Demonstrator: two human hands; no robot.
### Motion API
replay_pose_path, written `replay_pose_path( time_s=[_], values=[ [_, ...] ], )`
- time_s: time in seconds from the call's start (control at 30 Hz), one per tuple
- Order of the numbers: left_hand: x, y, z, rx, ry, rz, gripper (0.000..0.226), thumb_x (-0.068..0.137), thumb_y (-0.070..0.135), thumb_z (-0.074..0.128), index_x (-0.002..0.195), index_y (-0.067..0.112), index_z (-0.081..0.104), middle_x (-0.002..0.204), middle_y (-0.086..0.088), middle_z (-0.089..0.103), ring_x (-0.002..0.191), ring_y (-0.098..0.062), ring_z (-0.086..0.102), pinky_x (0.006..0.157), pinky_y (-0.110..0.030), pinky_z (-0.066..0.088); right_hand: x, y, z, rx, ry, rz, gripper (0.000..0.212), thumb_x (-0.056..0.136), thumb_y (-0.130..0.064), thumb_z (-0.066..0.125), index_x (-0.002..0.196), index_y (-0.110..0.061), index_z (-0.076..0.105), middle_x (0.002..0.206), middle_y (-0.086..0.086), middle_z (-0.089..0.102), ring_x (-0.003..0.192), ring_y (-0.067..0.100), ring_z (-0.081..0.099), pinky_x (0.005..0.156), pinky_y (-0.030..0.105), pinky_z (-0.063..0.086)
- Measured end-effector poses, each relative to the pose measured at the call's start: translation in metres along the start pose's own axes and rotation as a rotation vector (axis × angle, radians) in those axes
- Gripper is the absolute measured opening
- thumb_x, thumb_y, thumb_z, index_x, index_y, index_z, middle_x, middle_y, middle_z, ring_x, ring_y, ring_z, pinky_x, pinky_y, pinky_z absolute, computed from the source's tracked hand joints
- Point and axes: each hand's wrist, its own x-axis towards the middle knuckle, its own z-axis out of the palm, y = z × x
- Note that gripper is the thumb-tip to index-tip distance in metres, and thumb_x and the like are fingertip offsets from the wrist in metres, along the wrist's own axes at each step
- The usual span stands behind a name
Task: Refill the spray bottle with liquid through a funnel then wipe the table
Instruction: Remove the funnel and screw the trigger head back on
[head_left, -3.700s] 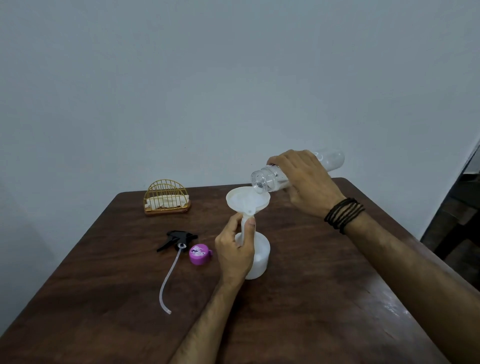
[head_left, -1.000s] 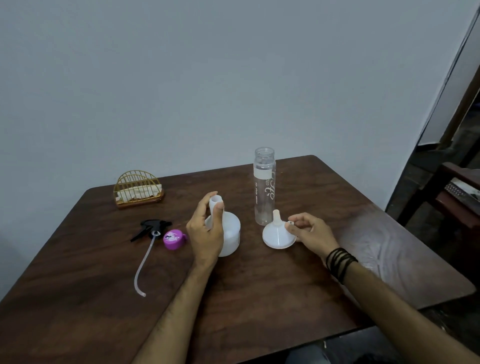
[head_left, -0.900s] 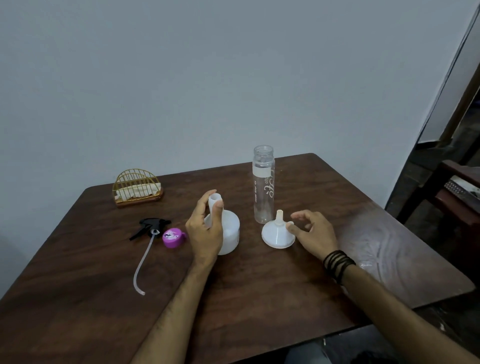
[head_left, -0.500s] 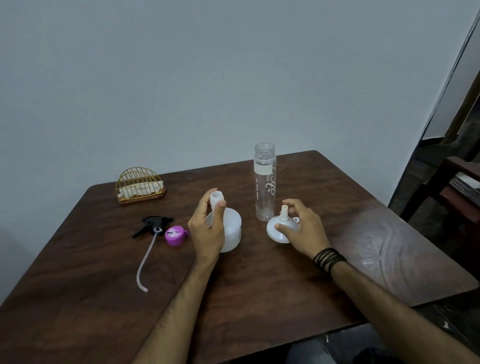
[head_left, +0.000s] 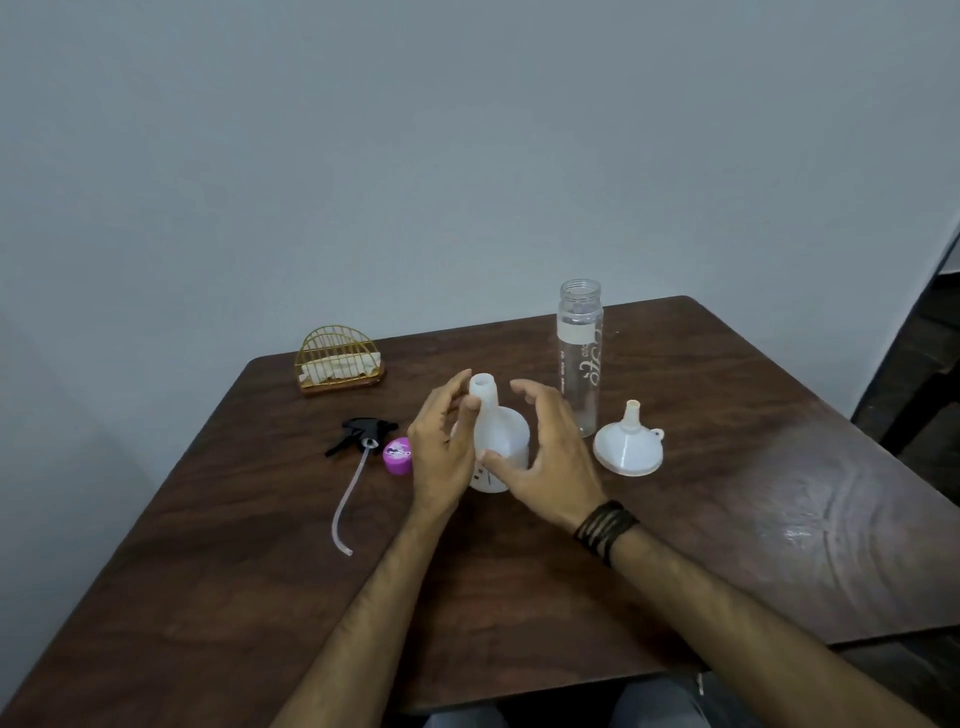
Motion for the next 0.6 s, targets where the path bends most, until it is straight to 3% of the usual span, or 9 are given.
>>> replay_pose_path(
  time_s=[0.1,0.17,0.27,0.33,0.43,0.5,0.6],
  values=[
    [0.005,-0.001,-0.028,0.189,0.026,-0.07,0.03,0.102,0.041,0.052,0.12,0.023,0.068,0.117,0.006,0.067,0.105,0.004,0.062,0.087,-0.02,0.054,0.015,0.002,0.019,0.086,-0.057,0.121,0.089,0.072,-0.055,0.079,0.143,-0.03,0.033,0.146,-0.013,0.041,0.129,0.005,0.041,0.102,0.026,0.039],
    [0.011,-0.011,-0.048,0.355,-0.008,-0.192,0.024,0.099,0.04,0.058,0.117,0.027,0.067,0.12,0.004,0.065,0.102,0.001,0.061,0.086,-0.021,0.053,0.02,0.004,0.028,0.089,-0.073,0.121,0.076,0.075,-0.05,0.078,0.137,-0.027,0.039,0.137,-0.013,0.048,0.12,0.005,0.045,0.099,0.028,0.042],
    [0.017,-0.026,-0.071,0.69,-0.23,-0.347,0.051,0.089,0.051,0.068,0.132,0.024,0.061,0.134,0.0,0.058,0.122,-0.016,0.055,0.101,-0.036,0.05,0.019,0.004,0.038,0.044,-0.024,0.085,0.037,0.082,-0.041,0.074,0.106,-0.022,0.052,0.105,-0.012,0.055,0.1,0.002,0.045,0.085,0.029,0.046],
    [0.017,-0.026,-0.076,0.852,-0.367,-0.405,0.066,0.085,0.052,0.074,0.141,0.024,0.053,0.142,-0.001,0.052,0.131,-0.02,0.048,0.108,-0.04,0.046,0.018,0.005,0.041,0.041,0.003,0.082,0.032,0.082,-0.041,0.073,0.098,-0.026,0.05,0.101,-0.013,0.053,0.098,0.003,0.045,0.081,0.026,0.041],
    [0.014,-0.027,-0.074,0.919,-0.453,-0.424,0.076,0.083,0.05,0.076,0.148,0.026,0.044,0.147,-0.002,0.048,0.135,-0.021,0.045,0.112,-0.042,0.043,0.017,0.009,0.041,0.025,0.012,0.083,0.034,0.083,-0.042,0.073,0.104,-0.023,0.053,0.103,-0.014,0.051,0.1,0.003,0.044,0.081,0.024,0.038],
    [0.013,-0.029,-0.076,0.876,-0.416,-0.419,0.073,0.084,0.055,0.073,0.146,0.025,0.047,0.145,-0.001,0.052,0.132,-0.02,0.048,0.11,-0.042,0.045,0.017,0.009,0.041,0.009,0.018,0.08,0.039,0.083,-0.042,0.073,0.11,-0.019,0.056,0.105,-0.016,0.049,0.102,0.001,0.042,0.083,0.024,0.037],
    [0.018,-0.033,-0.087,0.818,-0.15,-0.325,0.052,0.09,0.058,0.062,0.128,0.023,0.064,0.128,-0.003,0.063,0.116,-0.018,0.058,0.098,-0.04,0.052,0.017,0.009,0.041,-0.003,0.032,0.085,0.042,0.084,-0.04,0.073,0.115,-0.017,0.057,0.107,-0.018,0.046,0.105,0.001,0.04,0.085,0.025,0.038]
  ],
)
